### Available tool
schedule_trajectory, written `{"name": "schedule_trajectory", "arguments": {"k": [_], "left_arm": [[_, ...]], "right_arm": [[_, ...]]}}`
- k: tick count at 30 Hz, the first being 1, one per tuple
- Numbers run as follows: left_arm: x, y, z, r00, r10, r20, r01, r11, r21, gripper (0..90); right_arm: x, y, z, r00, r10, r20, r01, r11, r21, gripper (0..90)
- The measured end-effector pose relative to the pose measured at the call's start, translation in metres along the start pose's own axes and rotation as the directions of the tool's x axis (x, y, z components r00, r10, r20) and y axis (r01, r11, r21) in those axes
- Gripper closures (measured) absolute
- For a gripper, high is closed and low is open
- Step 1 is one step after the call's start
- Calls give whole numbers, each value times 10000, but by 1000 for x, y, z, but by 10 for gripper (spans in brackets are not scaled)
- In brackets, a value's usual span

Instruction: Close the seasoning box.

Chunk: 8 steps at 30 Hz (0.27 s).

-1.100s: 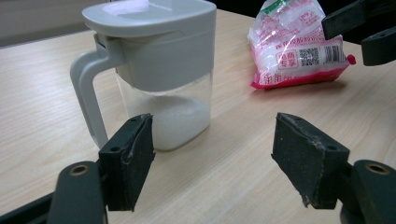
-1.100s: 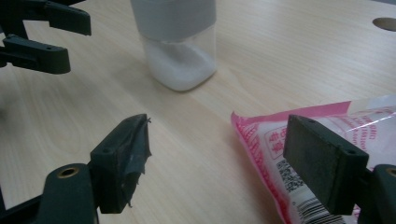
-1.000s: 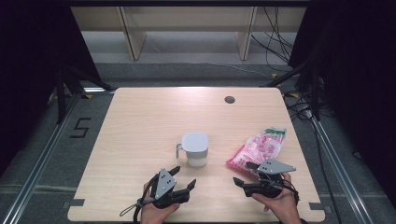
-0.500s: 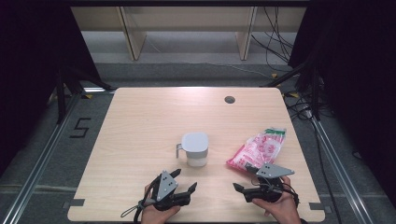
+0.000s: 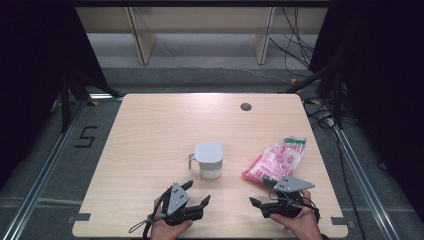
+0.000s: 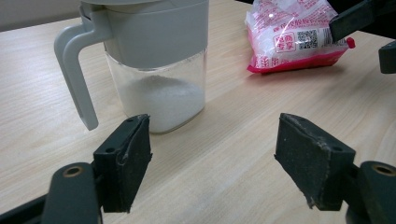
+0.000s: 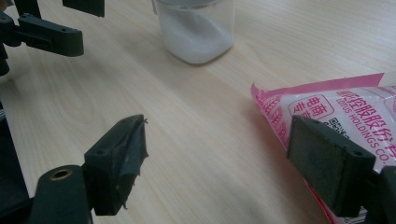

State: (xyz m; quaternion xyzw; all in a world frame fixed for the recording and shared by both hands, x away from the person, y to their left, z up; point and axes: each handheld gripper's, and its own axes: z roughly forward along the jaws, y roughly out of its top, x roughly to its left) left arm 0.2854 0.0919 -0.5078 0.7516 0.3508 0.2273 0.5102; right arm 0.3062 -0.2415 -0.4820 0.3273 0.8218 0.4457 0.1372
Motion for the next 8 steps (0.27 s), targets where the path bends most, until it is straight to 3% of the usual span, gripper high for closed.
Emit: {"name": "schedule_trajectory", "arguments": {"k": [3,4,7,8], "left_arm": [[-1,-1,0,9998,-196,-1,196,9998,14,259],[0,0,0,10000,13,26,-13,10000,-4,259],[0,0,0,10000,2,-21,-2,10000,0,259],[-1,-1,0,9998,-194,-22,194,9998,-6,259]], "right_arm": [[1,0,0,9999,98,-29,-98,9999,20,209],[1,0,0,9999,115,-30,-115,9999,21,209],[0,0,1,9998,124,-146,-125,9999,-54,209],[0,0,1,9998,128,-178,-128,9999,12,209]]}}
